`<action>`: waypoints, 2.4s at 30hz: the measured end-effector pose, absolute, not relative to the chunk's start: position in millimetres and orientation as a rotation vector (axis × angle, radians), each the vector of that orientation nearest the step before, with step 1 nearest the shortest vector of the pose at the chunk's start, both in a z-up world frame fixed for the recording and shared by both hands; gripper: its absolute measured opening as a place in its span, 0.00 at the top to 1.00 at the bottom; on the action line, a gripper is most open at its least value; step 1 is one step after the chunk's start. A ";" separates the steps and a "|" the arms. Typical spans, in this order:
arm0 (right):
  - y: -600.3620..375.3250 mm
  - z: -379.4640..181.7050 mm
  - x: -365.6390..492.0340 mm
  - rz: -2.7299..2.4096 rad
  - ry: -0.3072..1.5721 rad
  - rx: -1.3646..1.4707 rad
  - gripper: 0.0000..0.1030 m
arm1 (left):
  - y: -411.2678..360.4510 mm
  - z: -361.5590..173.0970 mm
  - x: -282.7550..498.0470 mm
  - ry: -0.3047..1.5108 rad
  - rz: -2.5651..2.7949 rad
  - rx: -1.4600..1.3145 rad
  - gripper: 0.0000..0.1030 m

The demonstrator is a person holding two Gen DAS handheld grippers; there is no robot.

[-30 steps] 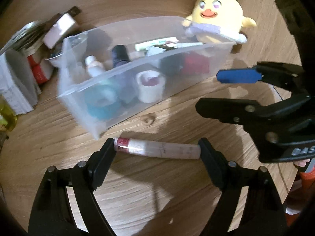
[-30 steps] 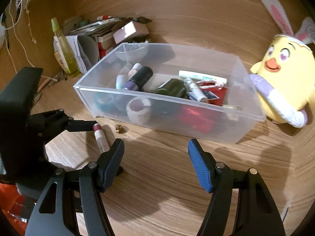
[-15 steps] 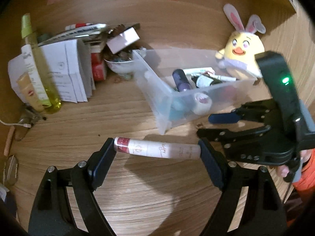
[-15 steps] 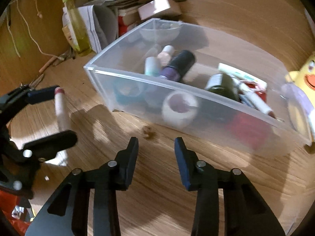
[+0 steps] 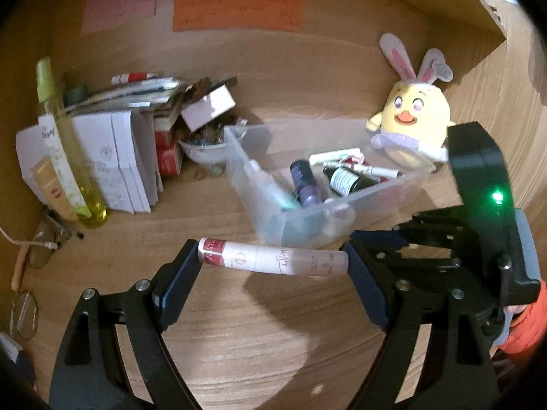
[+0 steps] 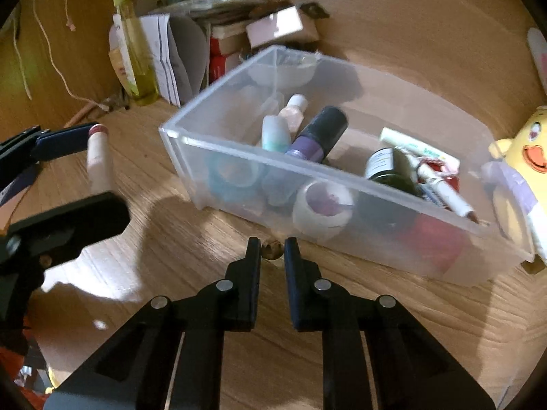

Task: Organize objects
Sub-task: 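Grasp the pink-and-white tube with left tool while right tool grasps the brown bead, then carry the tube with left tool while right tool carries the bead over the box, then open both tools to drop the tube and bead into the box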

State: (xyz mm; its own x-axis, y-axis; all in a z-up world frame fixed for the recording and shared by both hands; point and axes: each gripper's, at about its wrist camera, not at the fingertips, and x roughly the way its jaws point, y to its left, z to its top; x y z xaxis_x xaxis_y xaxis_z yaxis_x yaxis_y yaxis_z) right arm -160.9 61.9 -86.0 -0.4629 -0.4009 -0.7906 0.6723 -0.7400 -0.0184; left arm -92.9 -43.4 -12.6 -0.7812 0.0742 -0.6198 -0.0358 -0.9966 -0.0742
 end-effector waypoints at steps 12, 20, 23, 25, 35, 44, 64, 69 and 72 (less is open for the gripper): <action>113.7 -37.9 -158.4 -2.316 0.289 0.949 0.88 | -26.7 15.2 -107.0 -0.056 2.963 -0.914 0.18; 141.6 -9.5 -163.9 -2.385 0.207 0.861 0.88 | -16.0 36.8 -112.8 -0.031 2.986 -0.845 0.18; 150.3 -1.1 -165.8 -2.405 0.174 0.835 0.88 | -12.9 47.3 -114.0 -0.033 2.998 -0.811 0.18; 155.0 4.0 -167.0 -2.418 0.157 0.819 0.88 | -11.1 53.0 -115.7 -0.031 3.003 -0.794 0.18; 161.6 21.6 -182.1 -2.460 0.136 0.758 0.88 | -9.6 62.6 -140.7 -0.069 3.035 -0.787 0.18; 155.8 0.1 -218.9 -2.454 0.117 0.846 0.88 | -20.7 27.0 -183.6 -0.172 2.976 -0.991 0.18; 141.2 -46.9 -245.8 -2.411 0.201 0.999 0.62 | -3.0 -10.5 -207.2 -0.106 2.853 -1.102 0.13; 145.0 -39.6 -243.1 -2.422 0.192 0.996 0.62 | -6.3 0.4 -199.4 -0.125 2.867 -1.067 0.13; 147.9 -30.7 -237.7 -2.432 0.189 0.975 0.62 | -5.8 7.8 -193.1 -0.116 2.873 -1.042 0.13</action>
